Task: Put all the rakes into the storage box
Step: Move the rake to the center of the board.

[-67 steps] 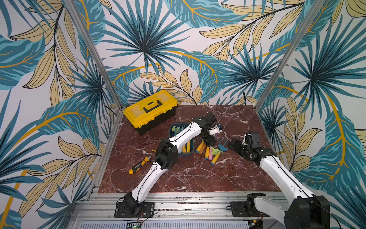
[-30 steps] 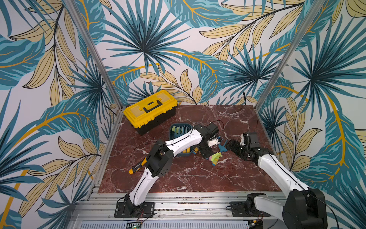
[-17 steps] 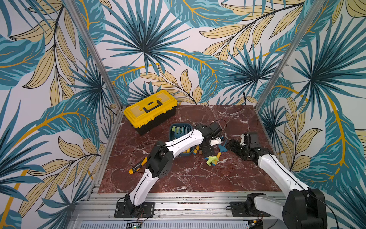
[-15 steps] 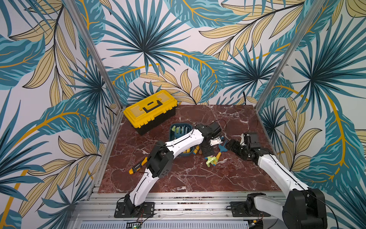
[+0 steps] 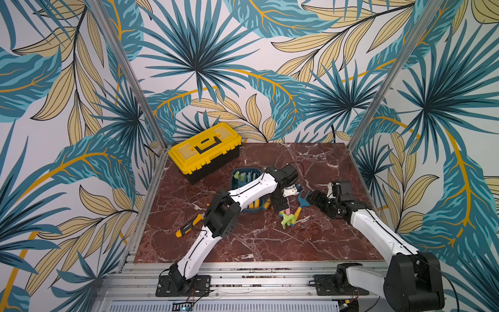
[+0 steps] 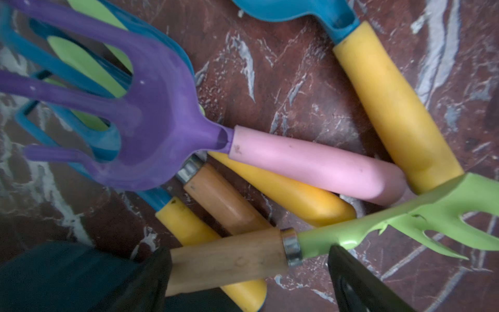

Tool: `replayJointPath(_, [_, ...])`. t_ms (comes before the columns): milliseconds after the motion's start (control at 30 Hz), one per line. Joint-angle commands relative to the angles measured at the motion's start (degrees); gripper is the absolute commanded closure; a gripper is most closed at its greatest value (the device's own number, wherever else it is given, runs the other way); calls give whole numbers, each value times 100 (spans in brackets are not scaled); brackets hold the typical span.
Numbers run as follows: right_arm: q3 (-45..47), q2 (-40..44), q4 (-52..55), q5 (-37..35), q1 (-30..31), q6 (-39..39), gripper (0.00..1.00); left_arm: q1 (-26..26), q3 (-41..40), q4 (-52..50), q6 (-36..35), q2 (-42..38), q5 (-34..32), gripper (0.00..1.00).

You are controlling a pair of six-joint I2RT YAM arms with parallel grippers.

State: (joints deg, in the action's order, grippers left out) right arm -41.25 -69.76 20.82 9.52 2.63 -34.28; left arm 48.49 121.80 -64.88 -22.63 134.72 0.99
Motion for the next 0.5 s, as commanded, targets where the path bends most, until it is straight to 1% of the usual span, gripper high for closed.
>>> replayJointPath(0, [118,-64,-85,85,-26,-62,10,11,-611,-162,316,-440,397,5])
replayJointPath(233, [129,-130,-148,219,-29,-100,10,163,-1524,157,721,-1059,793,5])
replayJointPath(467, [153,-155,-187,304,-29,-115,11,370,-2291,322,1086,-1312,661,6])
